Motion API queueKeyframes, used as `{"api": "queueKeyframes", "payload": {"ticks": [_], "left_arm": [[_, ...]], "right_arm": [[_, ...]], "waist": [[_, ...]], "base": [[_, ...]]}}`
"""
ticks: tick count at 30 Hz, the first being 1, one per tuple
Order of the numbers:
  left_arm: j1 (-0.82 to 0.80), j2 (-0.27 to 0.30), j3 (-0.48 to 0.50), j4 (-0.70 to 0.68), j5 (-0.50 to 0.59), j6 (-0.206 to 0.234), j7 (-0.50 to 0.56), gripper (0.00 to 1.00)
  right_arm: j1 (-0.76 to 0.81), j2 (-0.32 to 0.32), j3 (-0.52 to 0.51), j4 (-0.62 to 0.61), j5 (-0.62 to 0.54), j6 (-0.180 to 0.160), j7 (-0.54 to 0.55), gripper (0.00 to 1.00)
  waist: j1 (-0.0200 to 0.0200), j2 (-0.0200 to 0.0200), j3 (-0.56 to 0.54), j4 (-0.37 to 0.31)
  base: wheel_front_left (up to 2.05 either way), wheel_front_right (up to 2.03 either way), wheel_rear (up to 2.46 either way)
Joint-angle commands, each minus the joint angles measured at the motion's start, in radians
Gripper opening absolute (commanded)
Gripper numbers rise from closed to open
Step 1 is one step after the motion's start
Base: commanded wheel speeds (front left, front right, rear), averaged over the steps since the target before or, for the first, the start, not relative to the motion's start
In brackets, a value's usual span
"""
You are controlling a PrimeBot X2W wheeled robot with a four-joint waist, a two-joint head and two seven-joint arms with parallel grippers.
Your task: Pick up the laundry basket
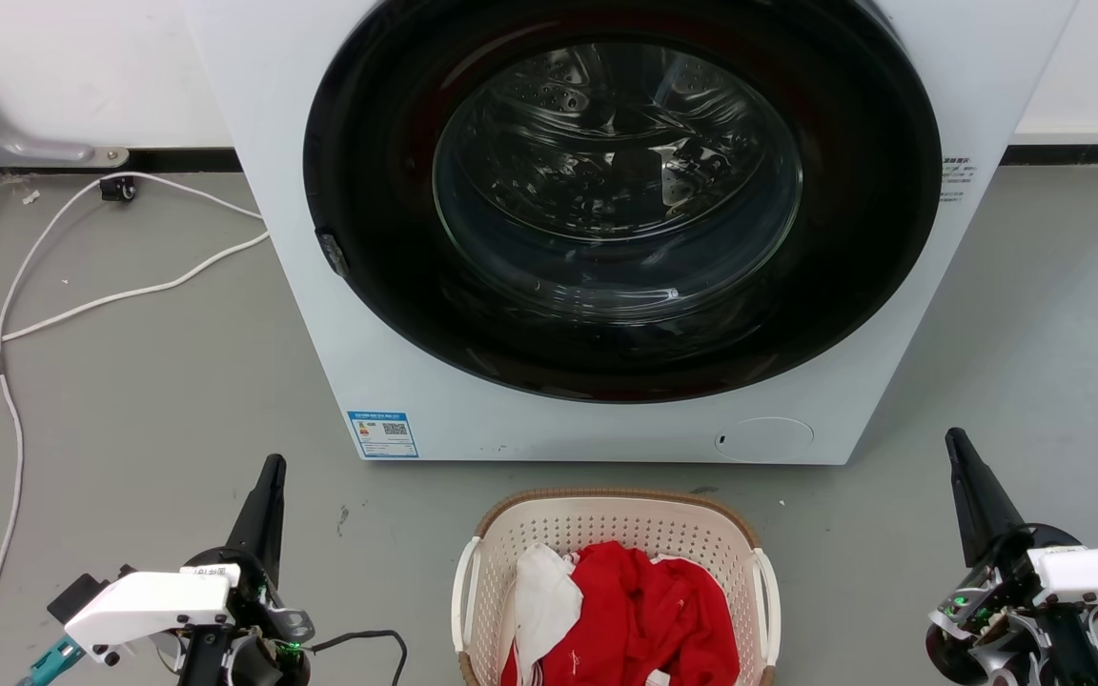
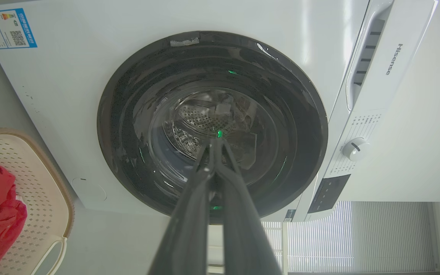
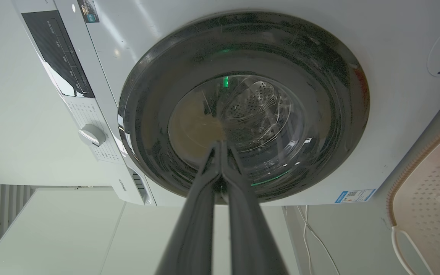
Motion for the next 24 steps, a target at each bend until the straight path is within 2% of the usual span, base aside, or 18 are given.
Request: {"api": "queueKeyframes", "payload": {"ticks": [1, 24], "left_arm": [[-0.011, -0.001, 0.003, 0.001, 0.002, -0.004, 0.004, 0.0], [-0.011, -0.001, 0.004, 0.001, 0.003, -0.004, 0.004, 0.0]], "right_arm": [[-0.011, 0.002, -0.001, 0.001, -0.005, 0.0, 0.002, 0.0], [-0.011, 0.003, -0.001, 0.001, -0.006, 0.0, 0.002, 0.0]], "waist": [[0.0, 0.0, 0.0, 0.0], [0.0, 0.0, 0.0, 0.0]], "base": [[0.0, 0.0, 0.0], [0.0, 0.0, 0.0]]}}
